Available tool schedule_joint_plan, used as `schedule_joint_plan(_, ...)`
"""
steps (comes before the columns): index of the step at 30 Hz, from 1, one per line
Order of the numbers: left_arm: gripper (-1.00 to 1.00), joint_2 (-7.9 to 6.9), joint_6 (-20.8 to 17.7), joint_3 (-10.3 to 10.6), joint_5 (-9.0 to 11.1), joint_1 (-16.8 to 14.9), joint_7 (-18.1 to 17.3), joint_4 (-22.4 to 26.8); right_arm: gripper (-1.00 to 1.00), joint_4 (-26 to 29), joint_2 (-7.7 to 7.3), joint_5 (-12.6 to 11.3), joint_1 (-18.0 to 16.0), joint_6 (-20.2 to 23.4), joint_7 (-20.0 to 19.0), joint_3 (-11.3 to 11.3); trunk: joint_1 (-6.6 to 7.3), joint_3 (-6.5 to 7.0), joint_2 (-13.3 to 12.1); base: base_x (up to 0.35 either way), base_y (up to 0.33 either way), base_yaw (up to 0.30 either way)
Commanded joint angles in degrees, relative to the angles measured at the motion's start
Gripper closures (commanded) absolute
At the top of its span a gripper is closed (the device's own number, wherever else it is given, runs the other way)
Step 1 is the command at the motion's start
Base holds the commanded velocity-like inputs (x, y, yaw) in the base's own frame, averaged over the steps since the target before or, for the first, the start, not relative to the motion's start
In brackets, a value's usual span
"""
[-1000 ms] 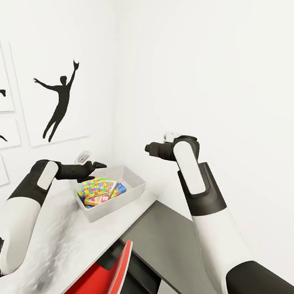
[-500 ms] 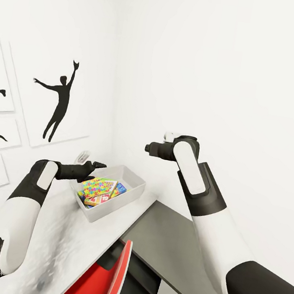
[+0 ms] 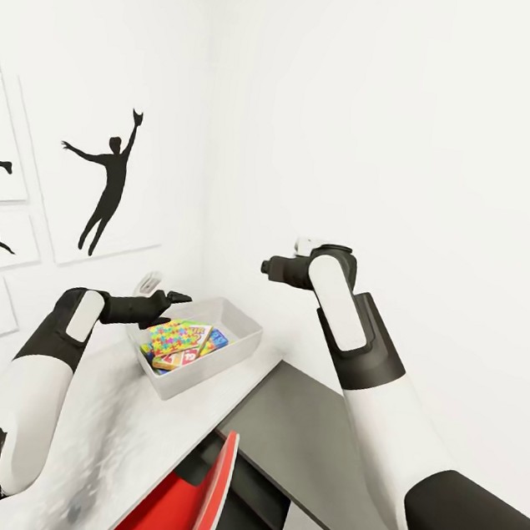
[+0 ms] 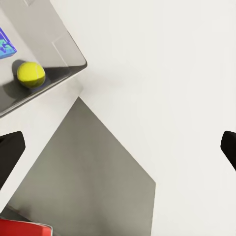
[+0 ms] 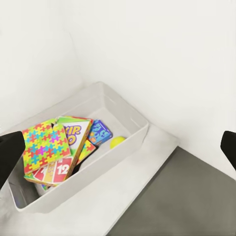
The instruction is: Put all the toys in the child's room - the three board games (two on the bed and one on the table), the two jigsaw puzzles on the table, and the tennis ball on the table - inside the toy box on the table in the child's room.
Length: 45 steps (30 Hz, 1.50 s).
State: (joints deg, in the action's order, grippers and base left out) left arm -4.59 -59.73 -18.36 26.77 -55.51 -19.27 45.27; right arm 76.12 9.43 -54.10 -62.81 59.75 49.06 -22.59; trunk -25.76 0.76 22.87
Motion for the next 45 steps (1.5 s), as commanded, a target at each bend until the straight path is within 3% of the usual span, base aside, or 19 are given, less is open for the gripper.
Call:
schedule_joint_plan(1,-1.00,0.02,-0.22,-0.19,-0.58,-0.03,-0.60,-0.01,-1.00,0.02,0.01,-0.51,-0.04,0.13,0.60,-0.03,-0.02,-0.03,0.05,-0.002,0.000,0.000)
schedule_joint_plan(20,-1.00,0.02,-0.26,-0.27,-0.58,-0.03,-0.63,0.07,-1.00,-0.44,0.05,-0.44,-0.04,-1.45,0.60,-0.08,-0.02,-0.43,0.05,-0.019,0.000,-0.043)
schedule_joint_plan(45,-1.00,0.02,-0.22,-0.34,-0.58,-0.03,-0.63,0.08,-1.00,-0.45,0.06,-0.39,-0.04,-1.92,0.60,-0.09,-0.02,-1.33,0.05,-0.117,0.009,-0.074)
